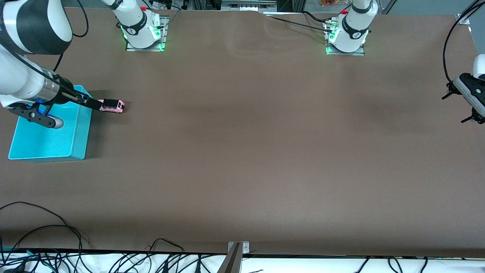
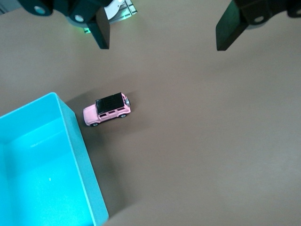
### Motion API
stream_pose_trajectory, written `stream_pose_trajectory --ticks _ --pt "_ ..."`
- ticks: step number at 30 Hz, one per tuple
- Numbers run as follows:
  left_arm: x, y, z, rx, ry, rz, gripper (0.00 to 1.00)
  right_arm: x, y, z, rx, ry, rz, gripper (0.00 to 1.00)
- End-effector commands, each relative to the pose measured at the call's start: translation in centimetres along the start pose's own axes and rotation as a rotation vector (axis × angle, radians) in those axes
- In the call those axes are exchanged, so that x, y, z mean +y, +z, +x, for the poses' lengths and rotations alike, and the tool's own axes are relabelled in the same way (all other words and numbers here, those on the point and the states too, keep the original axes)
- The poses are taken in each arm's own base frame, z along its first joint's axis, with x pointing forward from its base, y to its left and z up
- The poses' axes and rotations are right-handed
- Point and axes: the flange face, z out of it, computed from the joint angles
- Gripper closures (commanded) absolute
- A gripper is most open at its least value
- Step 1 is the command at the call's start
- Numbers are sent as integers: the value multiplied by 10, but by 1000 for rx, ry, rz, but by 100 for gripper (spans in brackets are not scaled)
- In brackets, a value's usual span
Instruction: Wind and store pink jeep toy
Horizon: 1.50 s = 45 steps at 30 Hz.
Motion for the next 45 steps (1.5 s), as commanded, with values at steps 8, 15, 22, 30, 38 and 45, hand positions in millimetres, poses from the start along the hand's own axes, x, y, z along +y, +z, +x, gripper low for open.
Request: stream_pose_trajectory --ticks 8,15,22,30,38,45 --pt "0 -64 11 -58 -191 -26 0 28 92 -55 36 207 3 0" --pt "3 -105 13 -61 -231 -27 0 42 151 -70 100 324 62 0" --pt "6 -121 28 -62 -249 -11 0 54 192 -70 109 458 88 0" --pt "15 -124 49 -92 -300 -10 0 104 232 -57 124 596 155 0" --pt "22 -136 69 -99 -321 -11 0 103 269 -42 137 687 170 0" --pt "34 -138 95 -134 -415 -16 0 108 300 -38 136 759 173 0"
